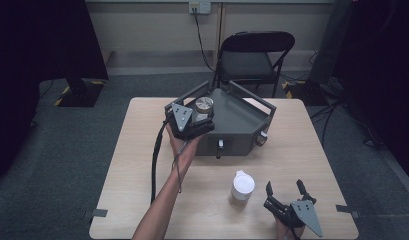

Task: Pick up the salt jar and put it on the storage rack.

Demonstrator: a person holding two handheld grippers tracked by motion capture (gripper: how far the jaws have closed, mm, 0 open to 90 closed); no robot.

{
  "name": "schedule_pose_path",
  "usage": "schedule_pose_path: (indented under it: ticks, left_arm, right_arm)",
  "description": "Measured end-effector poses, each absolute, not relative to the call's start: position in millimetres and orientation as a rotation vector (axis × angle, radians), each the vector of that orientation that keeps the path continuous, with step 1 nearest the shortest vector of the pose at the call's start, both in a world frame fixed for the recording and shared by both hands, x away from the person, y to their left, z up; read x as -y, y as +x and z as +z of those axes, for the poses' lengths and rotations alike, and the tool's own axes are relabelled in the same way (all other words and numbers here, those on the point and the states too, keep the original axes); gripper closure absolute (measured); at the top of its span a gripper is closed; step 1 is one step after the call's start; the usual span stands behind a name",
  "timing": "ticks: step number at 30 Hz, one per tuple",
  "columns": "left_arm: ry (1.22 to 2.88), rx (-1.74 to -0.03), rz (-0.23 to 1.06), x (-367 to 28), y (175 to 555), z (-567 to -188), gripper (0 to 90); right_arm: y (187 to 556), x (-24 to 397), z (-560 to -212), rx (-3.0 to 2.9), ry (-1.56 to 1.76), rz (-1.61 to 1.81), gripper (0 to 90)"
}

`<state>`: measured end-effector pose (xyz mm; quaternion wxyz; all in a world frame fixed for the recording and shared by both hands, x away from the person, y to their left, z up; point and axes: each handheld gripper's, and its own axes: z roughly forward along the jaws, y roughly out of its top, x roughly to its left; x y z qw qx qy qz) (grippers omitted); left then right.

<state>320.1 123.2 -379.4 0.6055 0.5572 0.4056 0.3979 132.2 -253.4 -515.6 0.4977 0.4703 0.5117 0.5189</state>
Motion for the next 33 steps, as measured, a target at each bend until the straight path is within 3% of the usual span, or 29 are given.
schedule_pose_path:
  ticks: [18,33]
  left_arm:
    - [1.261,-0.958,0.918,-153.7,273.3,-374.9,0.0]
    - [1.203,-0.966,0.959,-158.2,215.5,-415.4,0.0]
  right_arm:
    - [131.8,252.8,-515.6,-1.238,1.140,1.254,2.5]
    - [131.7,252.7,-515.5,-1.237,1.140,1.253,2.5]
